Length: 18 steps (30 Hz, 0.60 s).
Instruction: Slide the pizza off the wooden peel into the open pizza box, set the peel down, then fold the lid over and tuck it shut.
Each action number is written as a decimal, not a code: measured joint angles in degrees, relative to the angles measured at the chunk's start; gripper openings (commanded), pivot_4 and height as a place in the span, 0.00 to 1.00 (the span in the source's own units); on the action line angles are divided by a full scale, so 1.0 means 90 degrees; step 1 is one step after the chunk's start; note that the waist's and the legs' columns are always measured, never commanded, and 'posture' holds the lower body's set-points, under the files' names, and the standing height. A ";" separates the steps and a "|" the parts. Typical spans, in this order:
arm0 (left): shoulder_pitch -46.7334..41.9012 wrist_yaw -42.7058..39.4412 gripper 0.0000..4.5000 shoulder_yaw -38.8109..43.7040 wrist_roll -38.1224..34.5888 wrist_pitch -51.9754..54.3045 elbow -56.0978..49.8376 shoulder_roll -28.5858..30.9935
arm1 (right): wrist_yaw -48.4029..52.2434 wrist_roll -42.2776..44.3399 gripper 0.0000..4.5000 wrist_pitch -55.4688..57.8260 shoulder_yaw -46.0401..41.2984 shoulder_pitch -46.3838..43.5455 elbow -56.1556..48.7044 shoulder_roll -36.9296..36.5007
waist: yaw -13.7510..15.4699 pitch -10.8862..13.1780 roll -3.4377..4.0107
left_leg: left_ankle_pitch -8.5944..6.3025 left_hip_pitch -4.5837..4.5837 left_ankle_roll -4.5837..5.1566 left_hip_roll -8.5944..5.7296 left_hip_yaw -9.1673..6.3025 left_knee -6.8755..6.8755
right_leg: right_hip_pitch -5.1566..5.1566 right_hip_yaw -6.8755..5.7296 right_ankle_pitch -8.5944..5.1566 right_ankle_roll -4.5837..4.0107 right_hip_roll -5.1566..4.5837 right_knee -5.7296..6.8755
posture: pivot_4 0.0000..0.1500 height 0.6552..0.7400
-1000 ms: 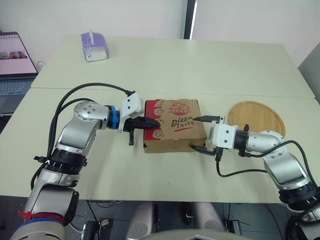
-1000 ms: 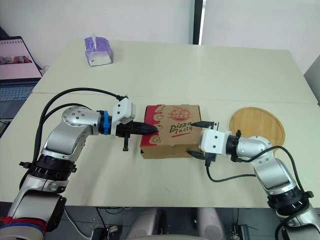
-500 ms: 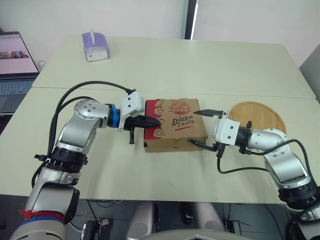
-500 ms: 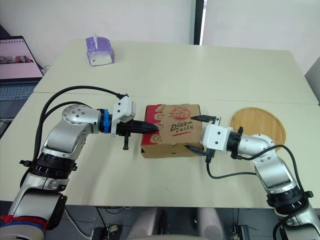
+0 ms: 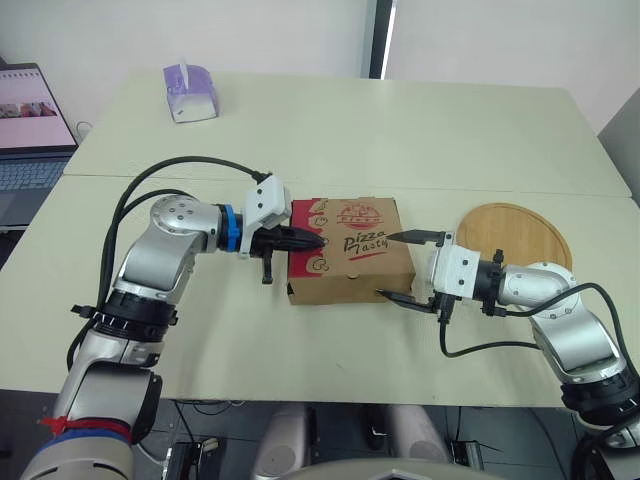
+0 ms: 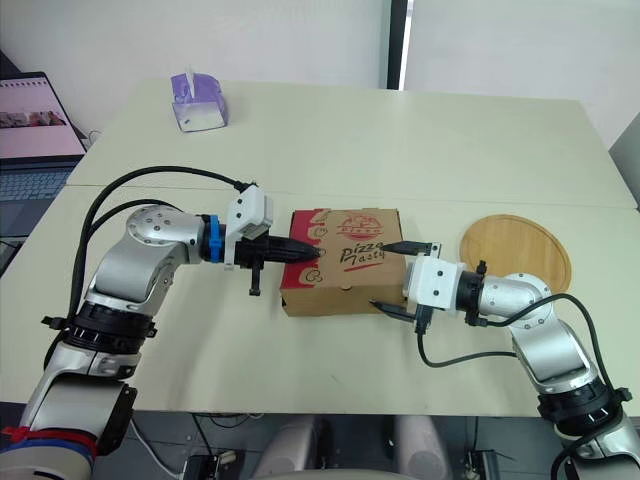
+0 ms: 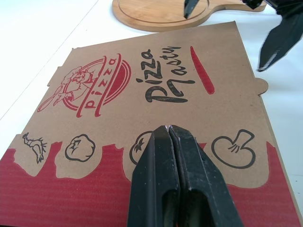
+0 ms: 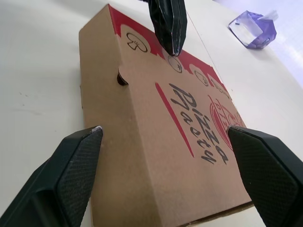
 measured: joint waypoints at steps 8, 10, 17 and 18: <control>0.0000 -0.0050 0.00 0.0000 0.0020 -0.0028 0.0049 0.0012 | -0.0157 -0.0154 1.00 -0.0017 0.0001 -0.0194 0.0114 0.0129 | -0.0002 0.0000 0.0000 | 0.0001 0.0000 -0.0001 0.0001 0.0000 0.0000 | -0.0001 0.0000 0.0000 0.0000 0.0001 0.0001 | 1.00 1.00; 0.0000 -0.0050 0.00 0.0000 0.0028 -0.0033 0.0069 0.0015 | -0.0166 -0.0143 1.00 -0.0013 -0.0003 -0.0194 0.0118 0.0169 | -0.0003 0.0000 0.0000 | 0.0000 0.0000 -0.0001 0.0001 0.0001 0.0000 | -0.0001 0.0000 0.0000 0.0000 0.0001 0.0001 | 1.00 1.00; 0.0006 -0.0051 0.00 -0.0016 0.0179 -0.0183 0.0093 0.0023 | -0.0170 -0.0253 1.00 -0.0013 0.0044 -0.0178 0.0184 0.0173 | -0.0003 0.0000 0.0000 | 0.0001 0.0000 -0.0001 0.0000 0.0000 0.0000 | -0.0001 0.0000 0.0000 0.0000 0.0001 0.0001 | 1.00 1.00; 0.0013 -0.0053 0.00 -0.0016 0.0201 -0.0191 0.0092 0.0026 | -0.0197 -0.0299 1.00 -0.0013 0.0078 -0.0178 0.0221 0.0177 | -0.0002 0.0000 0.0000 | 0.0000 0.0000 -0.0001 0.0000 0.0001 0.0000 | -0.0001 0.0000 0.0000 0.0000 0.0001 0.0001 | 1.00 1.00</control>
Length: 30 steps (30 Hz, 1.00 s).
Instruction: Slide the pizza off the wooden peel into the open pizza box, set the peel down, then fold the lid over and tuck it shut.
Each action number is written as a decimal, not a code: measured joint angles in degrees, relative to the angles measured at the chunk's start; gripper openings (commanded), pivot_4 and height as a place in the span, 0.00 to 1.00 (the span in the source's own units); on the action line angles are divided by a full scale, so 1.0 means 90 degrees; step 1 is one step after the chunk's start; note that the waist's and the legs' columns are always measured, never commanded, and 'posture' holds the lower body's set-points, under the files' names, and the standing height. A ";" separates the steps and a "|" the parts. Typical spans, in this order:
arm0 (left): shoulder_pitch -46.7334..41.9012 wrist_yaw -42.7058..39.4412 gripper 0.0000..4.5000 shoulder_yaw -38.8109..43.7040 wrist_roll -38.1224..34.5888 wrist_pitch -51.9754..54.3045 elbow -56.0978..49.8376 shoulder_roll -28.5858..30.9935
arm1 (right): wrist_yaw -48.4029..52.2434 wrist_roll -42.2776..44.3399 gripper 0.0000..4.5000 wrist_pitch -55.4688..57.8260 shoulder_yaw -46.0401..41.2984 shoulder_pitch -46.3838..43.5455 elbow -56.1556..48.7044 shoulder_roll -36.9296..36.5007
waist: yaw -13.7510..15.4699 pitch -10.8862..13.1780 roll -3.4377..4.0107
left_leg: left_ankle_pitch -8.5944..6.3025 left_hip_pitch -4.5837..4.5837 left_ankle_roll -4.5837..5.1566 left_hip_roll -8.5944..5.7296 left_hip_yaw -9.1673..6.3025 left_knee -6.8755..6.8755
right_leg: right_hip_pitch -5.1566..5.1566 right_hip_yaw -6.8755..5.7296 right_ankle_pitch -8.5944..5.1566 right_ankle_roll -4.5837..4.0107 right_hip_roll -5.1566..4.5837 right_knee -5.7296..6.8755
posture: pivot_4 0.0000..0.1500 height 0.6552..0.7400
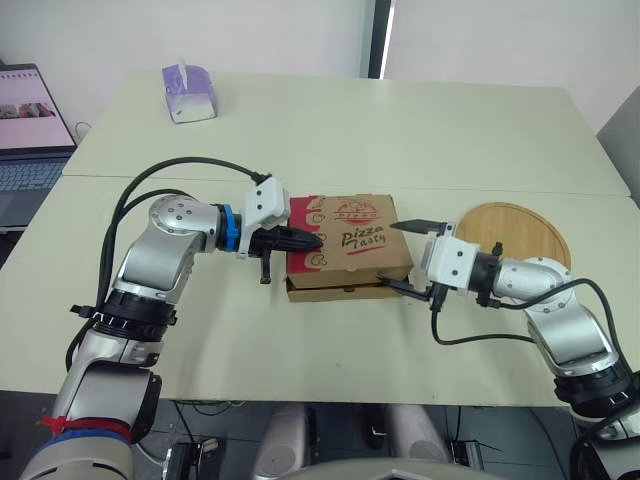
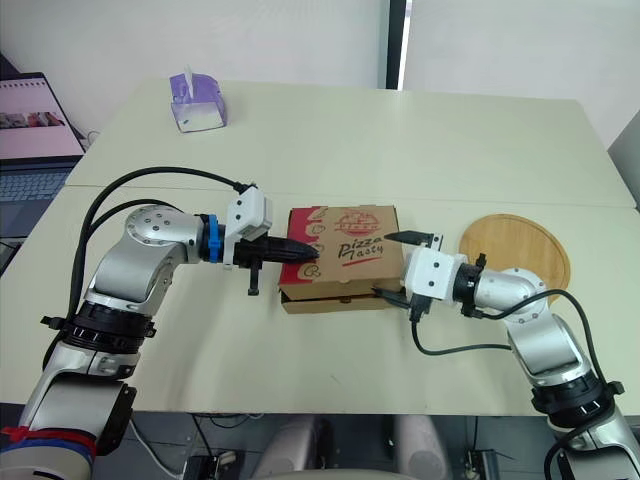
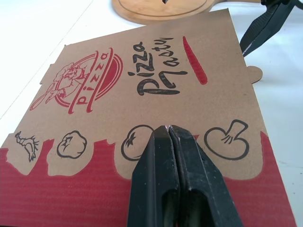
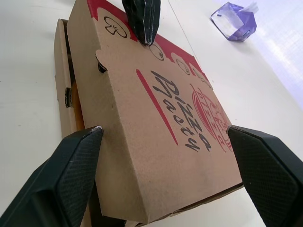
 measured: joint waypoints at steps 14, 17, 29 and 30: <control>0.0155 -0.0173 0.00 -0.0190 0.0294 -0.0236 -0.0001 0.0075 | -0.0056 -0.0087 1.00 0.0005 0.0130 0.0094 0.0217 0.0062 | 0.0001 0.0000 0.0000 | -0.0001 0.0000 0.0002 0.0000 0.0000 0.0000 | 0.0000 0.0000 0.0000 0.0000 0.0000 0.0000 | 1.00 1.00; 0.0154 -0.0174 0.00 -0.0199 0.0314 -0.0245 0.0001 0.0075 | 0.0087 0.0302 1.00 0.0076 -0.0043 0.0264 0.0196 0.0048 | 0.0001 0.0000 0.0000 | -0.0001 -0.0001 0.0002 0.0000 0.0000 0.0000 | 0.0000 0.0000 0.0000 0.0000 0.0000 -0.0001 | 1.00 1.00; 0.0154 -0.0176 0.00 -0.0213 0.0336 -0.0275 0.0013 0.0075 | -0.0200 0.2283 0.62 0.2057 -0.1502 0.0198 0.0090 0.0186 | 0.0003 0.0000 0.0000 | -0.0005 0.0000 0.0008 0.0002 -0.0002 -0.0002 | 0.0000 0.0001 0.0000 0.0000 0.0000 0.0000 | 1.00 1.00; 0.0154 -0.0176 0.00 -0.0216 0.0336 -0.0278 0.0013 0.0075 | -0.0212 0.2505 0.54 0.2311 -0.1508 0.0198 0.0033 0.0274 | 0.0002 0.0000 0.0000 | -0.0005 0.0000 0.0009 0.0002 -0.0002 -0.0002 | -0.0001 0.0001 0.0000 0.0000 0.0000 0.0000 | 1.00 1.00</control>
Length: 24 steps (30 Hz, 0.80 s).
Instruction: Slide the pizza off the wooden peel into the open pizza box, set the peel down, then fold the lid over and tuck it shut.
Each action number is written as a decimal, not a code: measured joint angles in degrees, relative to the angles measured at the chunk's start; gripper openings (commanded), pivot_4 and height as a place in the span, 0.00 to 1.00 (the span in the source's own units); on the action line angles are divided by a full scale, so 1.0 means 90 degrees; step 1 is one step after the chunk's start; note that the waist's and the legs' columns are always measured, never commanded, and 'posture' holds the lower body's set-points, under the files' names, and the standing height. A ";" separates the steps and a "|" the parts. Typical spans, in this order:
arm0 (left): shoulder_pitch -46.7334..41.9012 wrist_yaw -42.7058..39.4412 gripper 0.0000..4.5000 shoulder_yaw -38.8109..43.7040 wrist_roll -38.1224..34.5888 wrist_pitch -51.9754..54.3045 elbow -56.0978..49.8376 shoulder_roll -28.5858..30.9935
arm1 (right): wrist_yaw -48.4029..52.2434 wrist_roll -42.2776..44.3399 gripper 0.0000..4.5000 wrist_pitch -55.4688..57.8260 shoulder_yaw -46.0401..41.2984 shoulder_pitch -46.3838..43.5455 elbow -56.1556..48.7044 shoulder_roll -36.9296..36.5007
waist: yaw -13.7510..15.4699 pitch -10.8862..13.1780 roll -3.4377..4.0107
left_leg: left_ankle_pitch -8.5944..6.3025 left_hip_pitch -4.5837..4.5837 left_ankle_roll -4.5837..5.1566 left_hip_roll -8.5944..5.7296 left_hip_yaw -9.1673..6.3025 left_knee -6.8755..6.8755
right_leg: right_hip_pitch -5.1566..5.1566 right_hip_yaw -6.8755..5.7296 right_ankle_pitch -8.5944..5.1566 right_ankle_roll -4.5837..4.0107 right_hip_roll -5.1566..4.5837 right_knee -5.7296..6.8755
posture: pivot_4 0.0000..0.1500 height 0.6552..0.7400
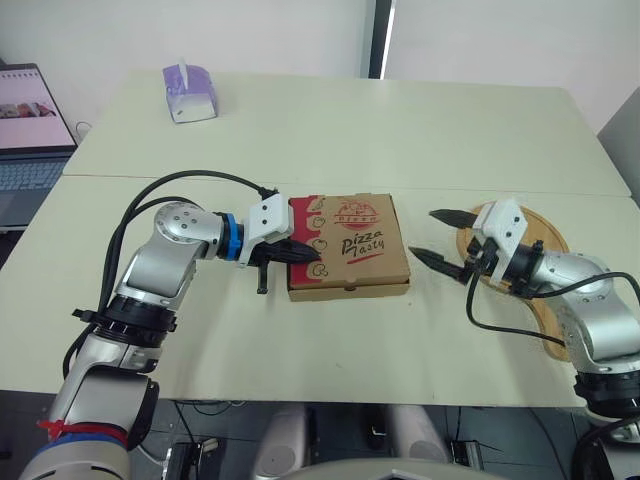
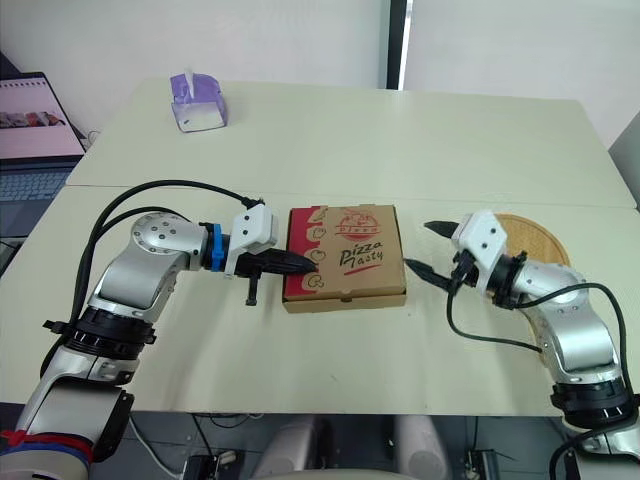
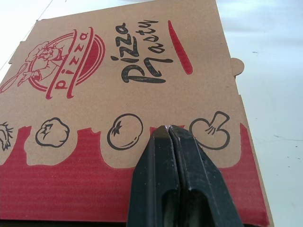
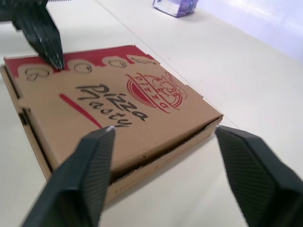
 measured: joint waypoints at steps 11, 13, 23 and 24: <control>0.0000 -0.0001 0.00 -0.0022 0.0006 -0.0005 0.0001 0.0008 | 0.0150 -0.0121 0.01 0.0361 0.0738 0.0319 -0.0208 -0.0293 | 0.0001 0.0000 0.0000 | -0.0007 -0.0002 0.0012 -0.0002 0.0001 0.0001 | 0.0000 -0.0001 0.0000 0.0000 -0.0002 -0.0001 | 1.00 1.00; 0.0000 -0.0001 0.00 -0.0028 0.0046 -0.0006 0.0001 0.0011 | 0.0151 -0.0387 0.01 0.0261 0.0954 0.0335 -0.0199 -0.0399 | 0.0000 0.0000 0.0000 | -0.0007 0.0000 0.0012 -0.0002 0.0003 0.0001 | 0.0000 0.0000 0.0000 0.0000 -0.0001 0.0000 | 1.00 1.00; 0.0026 0.0009 0.00 -0.0214 0.0482 -0.0253 0.0021 0.0233 | 0.0114 -0.0718 0.01 0.0131 0.1140 0.0328 -0.0189 -0.0469 | 0.0000 -0.0006 0.0001 | -0.0006 0.0006 0.0012 -0.0001 0.0002 0.0001 | 0.0004 0.0000 0.0000 0.0000 0.0000 0.0000 | 1.00 1.00; 0.0026 0.0005 0.00 -0.0214 0.0487 -0.0256 0.0022 0.0236 | 0.0119 -0.0717 0.01 0.0130 0.1140 0.0325 -0.0187 -0.0468 | 0.0000 -0.0006 0.0001 | -0.0007 0.0006 0.0012 -0.0001 0.0002 0.0001 | 0.0004 0.0000 0.0000 0.0000 0.0000 0.0000 | 1.00 1.00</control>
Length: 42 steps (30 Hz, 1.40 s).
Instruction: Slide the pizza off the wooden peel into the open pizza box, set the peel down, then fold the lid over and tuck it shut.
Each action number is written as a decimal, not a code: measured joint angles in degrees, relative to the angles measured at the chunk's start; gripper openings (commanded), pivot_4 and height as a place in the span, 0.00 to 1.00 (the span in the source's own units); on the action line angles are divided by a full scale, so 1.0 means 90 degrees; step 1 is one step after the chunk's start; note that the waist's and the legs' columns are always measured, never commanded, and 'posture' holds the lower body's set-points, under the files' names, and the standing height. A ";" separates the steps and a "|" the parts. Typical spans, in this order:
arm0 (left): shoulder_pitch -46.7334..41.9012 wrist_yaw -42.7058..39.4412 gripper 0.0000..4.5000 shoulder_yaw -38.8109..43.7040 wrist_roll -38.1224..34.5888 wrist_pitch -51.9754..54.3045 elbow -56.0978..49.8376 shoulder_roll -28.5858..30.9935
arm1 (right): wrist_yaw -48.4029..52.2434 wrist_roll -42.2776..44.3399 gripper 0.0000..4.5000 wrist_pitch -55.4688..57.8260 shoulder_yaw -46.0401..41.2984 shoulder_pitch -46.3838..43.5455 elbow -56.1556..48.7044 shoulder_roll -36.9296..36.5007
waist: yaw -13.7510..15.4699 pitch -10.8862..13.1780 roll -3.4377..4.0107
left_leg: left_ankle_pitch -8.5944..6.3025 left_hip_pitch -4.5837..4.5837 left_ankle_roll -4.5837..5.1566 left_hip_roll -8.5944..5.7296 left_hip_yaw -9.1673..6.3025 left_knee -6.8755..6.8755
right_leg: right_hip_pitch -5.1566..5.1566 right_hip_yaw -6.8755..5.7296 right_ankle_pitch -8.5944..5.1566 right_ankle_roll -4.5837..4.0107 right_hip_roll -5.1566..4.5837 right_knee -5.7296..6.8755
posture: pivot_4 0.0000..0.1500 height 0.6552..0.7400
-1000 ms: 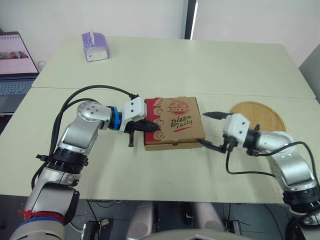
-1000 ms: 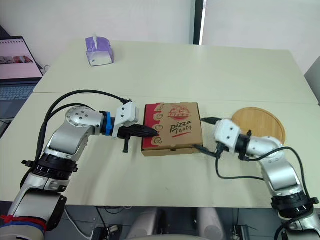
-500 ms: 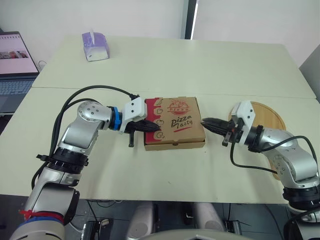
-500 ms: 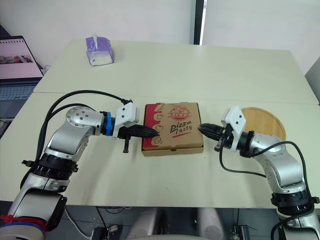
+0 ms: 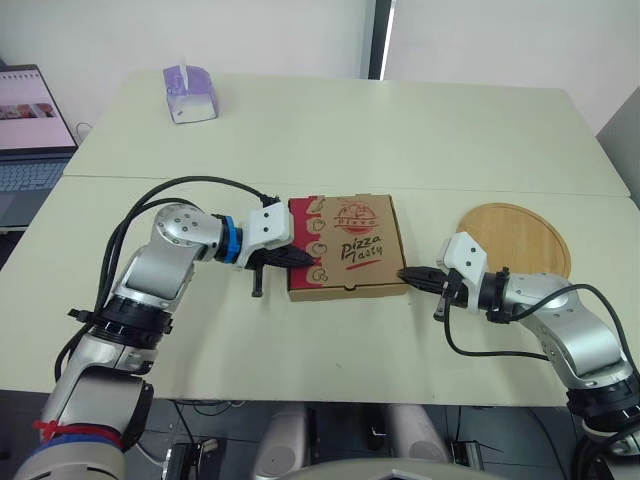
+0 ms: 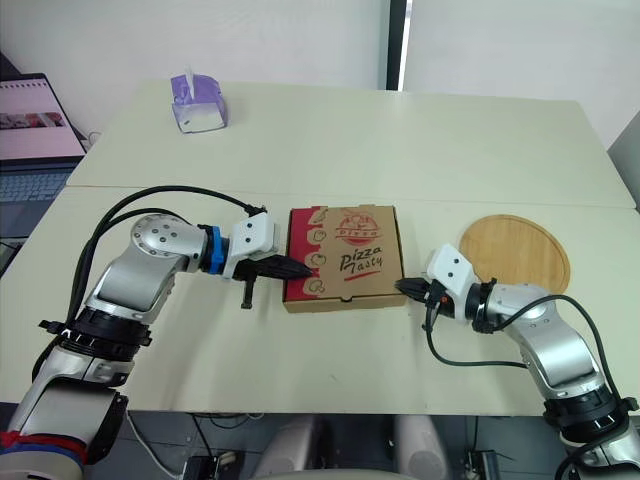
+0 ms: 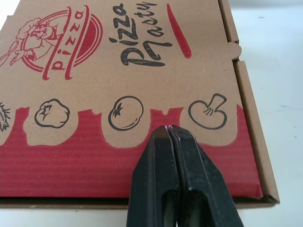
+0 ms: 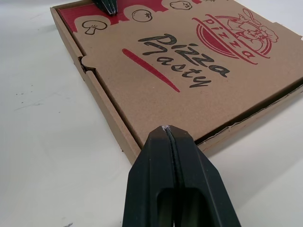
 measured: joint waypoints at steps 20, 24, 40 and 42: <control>0.0418 0.1538 0.00 0.1693 -0.1061 0.1247 -0.0536 -0.0146 | -0.0543 -0.0492 0.01 -0.0259 -0.0605 -0.0419 0.1118 -0.0047 | -0.0007 0.0000 0.0001 | 0.0004 -0.0005 -0.0008 0.0000 0.0001 -0.0002 | -0.0007 0.0003 0.0000 0.0000 -0.0003 -0.0001 | 1.00 1.00; 0.0873 0.2127 0.00 0.1794 -0.0592 0.0983 -0.0486 0.0170 | -0.0492 -0.0782 0.01 -0.0387 -0.0339 -0.0361 0.1157 -0.0078 | -0.0020 0.0000 0.0002 | 0.0011 -0.0007 -0.0020 0.0003 0.0003 -0.0005 | -0.0014 0.0003 0.0000 0.0000 -0.0003 0.0002 | 1.00 1.00; 0.1878 0.2179 0.00 0.1160 -0.0768 0.1585 -0.1713 -0.0148 | 0.0077 -0.0177 0.01 0.0525 -0.0138 0.0364 0.0019 -0.0155 | 0.0049 -0.0001 0.0003 | 0.0008 -0.0013 -0.0016 -0.0002 -0.0004 -0.0002 | -0.0012 -0.0002 0.0000 0.0001 -0.0010 -0.0004 | 1.00 1.00; 0.1898 0.2177 0.00 0.1142 -0.0774 0.1612 -0.1771 -0.0142 | 0.0078 -0.0124 0.01 0.0634 -0.0173 0.0413 -0.0054 -0.0165 | 0.0047 -0.0001 0.0003 | 0.0008 -0.0014 -0.0016 -0.0002 -0.0004 -0.0002 | -0.0012 -0.0003 0.0000 0.0001 -0.0010 -0.0004 | 1.00 1.00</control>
